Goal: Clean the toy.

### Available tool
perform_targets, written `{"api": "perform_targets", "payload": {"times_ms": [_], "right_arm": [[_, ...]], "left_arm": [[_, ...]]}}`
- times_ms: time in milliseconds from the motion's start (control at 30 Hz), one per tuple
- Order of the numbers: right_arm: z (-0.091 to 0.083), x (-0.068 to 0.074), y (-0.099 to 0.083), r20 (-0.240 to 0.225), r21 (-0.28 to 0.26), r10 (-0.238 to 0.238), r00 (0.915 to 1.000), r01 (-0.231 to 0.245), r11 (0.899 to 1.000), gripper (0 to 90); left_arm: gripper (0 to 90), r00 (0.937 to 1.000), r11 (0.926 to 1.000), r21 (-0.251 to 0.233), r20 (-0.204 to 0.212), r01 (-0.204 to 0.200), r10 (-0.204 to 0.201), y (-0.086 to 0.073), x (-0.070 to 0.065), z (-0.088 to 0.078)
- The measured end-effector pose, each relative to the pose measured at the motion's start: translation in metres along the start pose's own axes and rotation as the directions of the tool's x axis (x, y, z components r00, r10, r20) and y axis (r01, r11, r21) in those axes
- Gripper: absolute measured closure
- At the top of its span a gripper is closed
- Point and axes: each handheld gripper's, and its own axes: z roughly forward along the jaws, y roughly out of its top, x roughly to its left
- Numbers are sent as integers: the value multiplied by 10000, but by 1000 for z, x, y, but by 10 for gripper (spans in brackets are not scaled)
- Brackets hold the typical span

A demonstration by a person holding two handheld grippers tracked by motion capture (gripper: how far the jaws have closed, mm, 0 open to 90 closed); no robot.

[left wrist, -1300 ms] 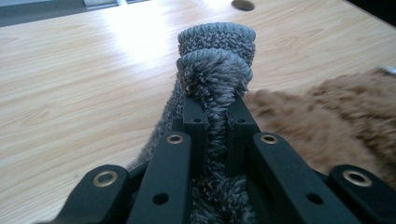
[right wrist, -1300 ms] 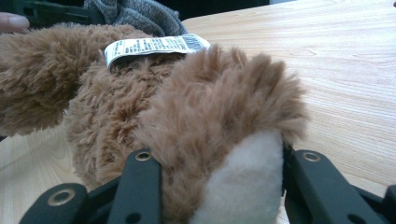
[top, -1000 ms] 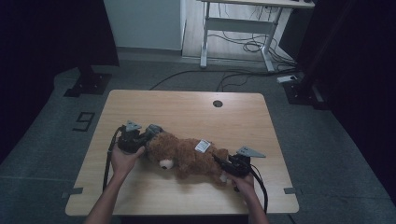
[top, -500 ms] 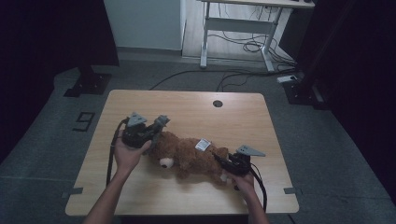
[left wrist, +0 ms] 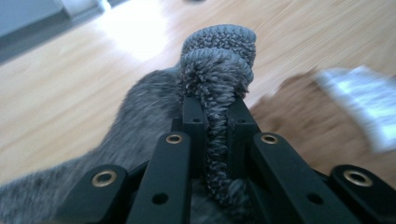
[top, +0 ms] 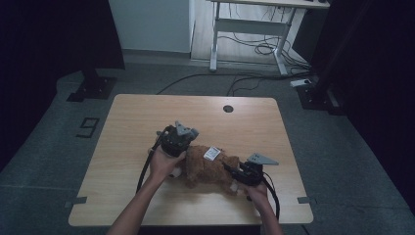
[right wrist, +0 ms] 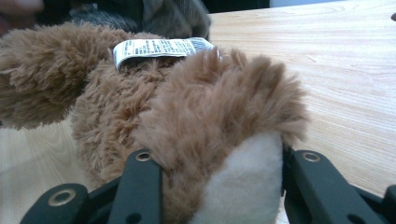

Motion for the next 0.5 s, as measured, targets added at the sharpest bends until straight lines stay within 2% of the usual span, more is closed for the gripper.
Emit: {"api": "perform_targets", "payload": {"times_ms": [67,133,233,333,433,500], "right_arm": [[0,-1,-1,-90,5,172,9998,-172,9999,614],[0,-1,-1,-118,24,183,9998,-183,9998,612],[-1,-1,-1,-120,73,229,9997,-228,9997,610],[-2,-1,-2,-162,102,259,9995,-258,9996,610],[-2,0,-2,-193,115,355,9992,-352,9993,605],[-3,0,-1,-261,140,428,9987,-424,9990,595]], "left_arm": [[815,9996,9994,-188,89,277,-276,-6,8,-5],[815,9996,9992,-275,33,276,-275,-11,13,-14],[815,9987,9981,-542,-391,292,-314,-20,23,-30],[816,9962,9974,-526,-690,492,-528,-33,39,-42],[815,9941,9939,-498,-404,982,-1003,-51,51,-46],[816,9913,9894,-631,-76,1308,-1316,-61,54,-45]]}}
